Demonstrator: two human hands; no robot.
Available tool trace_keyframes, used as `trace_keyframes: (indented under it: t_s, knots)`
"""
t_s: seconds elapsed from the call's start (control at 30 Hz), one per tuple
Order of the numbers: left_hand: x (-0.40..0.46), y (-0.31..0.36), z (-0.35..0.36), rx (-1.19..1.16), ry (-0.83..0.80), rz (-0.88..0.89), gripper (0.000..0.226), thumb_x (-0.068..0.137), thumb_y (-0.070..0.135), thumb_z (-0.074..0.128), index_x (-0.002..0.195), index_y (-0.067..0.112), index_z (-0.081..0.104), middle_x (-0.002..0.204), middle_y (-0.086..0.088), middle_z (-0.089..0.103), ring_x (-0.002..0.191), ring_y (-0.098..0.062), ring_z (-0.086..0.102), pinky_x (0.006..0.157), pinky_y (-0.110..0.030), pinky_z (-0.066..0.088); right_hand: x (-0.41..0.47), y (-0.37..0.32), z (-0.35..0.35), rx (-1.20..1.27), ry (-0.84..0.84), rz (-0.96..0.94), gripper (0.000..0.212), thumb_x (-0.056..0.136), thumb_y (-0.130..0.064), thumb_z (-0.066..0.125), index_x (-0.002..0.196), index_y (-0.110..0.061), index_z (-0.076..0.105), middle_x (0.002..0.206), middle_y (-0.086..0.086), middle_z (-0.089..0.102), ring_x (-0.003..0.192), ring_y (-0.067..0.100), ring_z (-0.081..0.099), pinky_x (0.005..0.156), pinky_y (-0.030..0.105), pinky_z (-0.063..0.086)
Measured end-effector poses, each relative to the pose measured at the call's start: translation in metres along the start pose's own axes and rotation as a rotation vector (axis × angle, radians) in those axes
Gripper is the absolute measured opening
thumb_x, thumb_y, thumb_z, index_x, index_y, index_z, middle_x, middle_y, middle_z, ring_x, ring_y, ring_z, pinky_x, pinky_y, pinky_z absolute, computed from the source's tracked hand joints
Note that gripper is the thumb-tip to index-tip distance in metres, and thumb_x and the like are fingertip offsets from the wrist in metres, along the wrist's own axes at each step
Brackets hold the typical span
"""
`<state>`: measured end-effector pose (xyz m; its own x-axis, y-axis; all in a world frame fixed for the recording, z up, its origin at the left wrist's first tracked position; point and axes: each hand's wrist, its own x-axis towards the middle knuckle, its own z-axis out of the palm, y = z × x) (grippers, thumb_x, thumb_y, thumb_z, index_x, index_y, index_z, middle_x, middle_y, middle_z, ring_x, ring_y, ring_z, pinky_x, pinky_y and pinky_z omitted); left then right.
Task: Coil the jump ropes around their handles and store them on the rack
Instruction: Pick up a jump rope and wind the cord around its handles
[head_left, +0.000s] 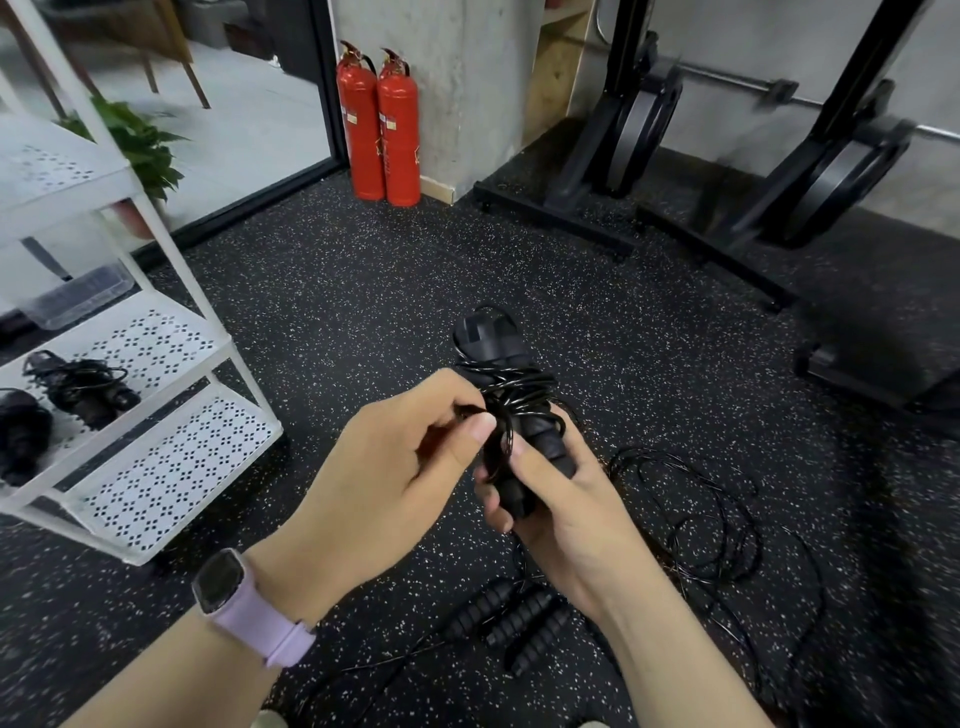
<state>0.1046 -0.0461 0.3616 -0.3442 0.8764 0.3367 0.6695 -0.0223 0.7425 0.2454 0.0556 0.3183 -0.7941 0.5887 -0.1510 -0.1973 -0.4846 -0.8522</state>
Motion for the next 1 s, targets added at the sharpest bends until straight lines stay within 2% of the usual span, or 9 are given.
trace_keyframes:
  t_s: [0.13,0.2,0.33,0.47,0.57,0.67,0.77,0.9,1.0]
  knots:
    - [-0.004,0.005,0.001,-0.132,-0.052,-0.119,0.017,0.100,0.025,0.062,0.084,0.028,0.065,0.065,0.019,0.067,0.053,0.002,0.058,0.052,-0.007,0.037,0.002,0.002,0.001,0.068,-0.014,-0.004,0.047,0.080,-0.026,0.088,0.117,-0.015,0.062,0.095,0.014,0.067,0.068,0.021,0.060,0.054,0.027,0.049]
    - [-0.005,0.005,0.000,-0.096,-0.097,-0.101,0.018,0.099,0.027,0.062,0.082,0.029,0.067,0.066,0.023,0.068,0.052,0.001,0.052,0.051,-0.006,0.035,0.003,0.002,0.000,0.084,-0.013,-0.018,0.054,0.075,-0.028,0.093,0.117,-0.014,0.063,0.097,0.014,0.067,0.068,0.020,0.060,0.053,0.027,0.050]
    - [-0.005,0.004,-0.001,0.081,-0.129,-0.026,0.023,0.101,0.032,0.054,0.083,0.032,0.067,0.080,0.025,0.064,0.076,-0.005,0.057,0.064,-0.009,0.038,0.005,0.002,-0.003,0.026,0.010,-0.045,0.050,0.074,-0.029,0.093,0.113,-0.017,0.064,0.096,0.010,0.067,0.067,0.021,0.058,0.053,0.028,0.048]
    - [-0.009,-0.002,0.002,0.188,-0.189,0.006,0.019,0.106,0.043,0.040,0.093,0.038,0.053,0.089,0.022,0.053,0.090,-0.003,0.054,0.073,-0.014,0.038,0.004,0.006,-0.002,-0.017,0.046,-0.027,0.044,0.076,-0.026,0.089,0.113,-0.018,0.066,0.095,0.007,0.070,0.068,0.019,0.059,0.053,0.028,0.048]
    - [-0.012,-0.002,0.005,0.151,-0.197,-0.011,0.019,0.102,0.060,0.035,0.102,0.042,0.040,0.089,0.023,0.062,0.087,-0.001,0.059,0.071,-0.018,0.042,0.006,0.009,0.000,-0.053,0.091,-0.014,0.056,0.074,-0.027,0.089,0.124,-0.019,0.064,0.099,0.006,0.072,0.072,0.017,0.062,0.054,0.028,0.049]
    - [-0.014,-0.004,0.011,0.107,-0.151,-0.050,0.021,0.102,0.056,0.031,0.099,0.036,0.035,0.090,0.027,0.062,0.070,0.004,0.058,0.059,-0.015,0.040,0.007,0.009,0.000,-0.151,0.117,-0.044,0.063,0.074,-0.030,0.090,0.129,-0.023,0.060,0.095,0.005,0.072,0.069,0.019,0.061,0.056,0.030,0.049]
    - [-0.015,-0.003,0.015,0.094,-0.110,-0.089,0.022,0.100,0.055,0.025,0.096,0.034,0.033,0.073,0.017,0.061,0.067,0.000,0.059,0.055,-0.021,0.042,0.006,0.010,-0.001,-0.209,0.135,-0.062,0.069,0.078,-0.033,0.088,0.137,-0.026,0.054,0.100,0.005,0.074,0.072,0.019,0.063,0.062,0.031,0.052]
    - [-0.015,0.003,0.019,0.098,-0.090,-0.137,0.011,0.101,0.045,0.026,0.099,0.037,0.033,0.074,0.013,0.066,0.077,-0.005,0.066,0.065,-0.028,0.049,0.006,0.012,0.002,-0.120,0.175,-0.077,0.061,0.085,-0.026,0.082,0.138,-0.020,0.052,0.099,0.008,0.073,0.070,0.020,0.062,0.059,0.032,0.050]
    - [-0.012,0.006,0.021,0.138,-0.109,-0.149,0.019,0.100,0.032,0.027,0.107,0.027,0.044,0.078,0.013,0.067,0.081,-0.003,0.064,0.069,-0.026,0.049,0.006,0.014,0.003,-0.020,0.211,-0.062,0.061,0.086,-0.020,0.083,0.139,-0.015,0.052,0.095,0.012,0.071,0.066,0.021,0.060,0.054,0.029,0.048]
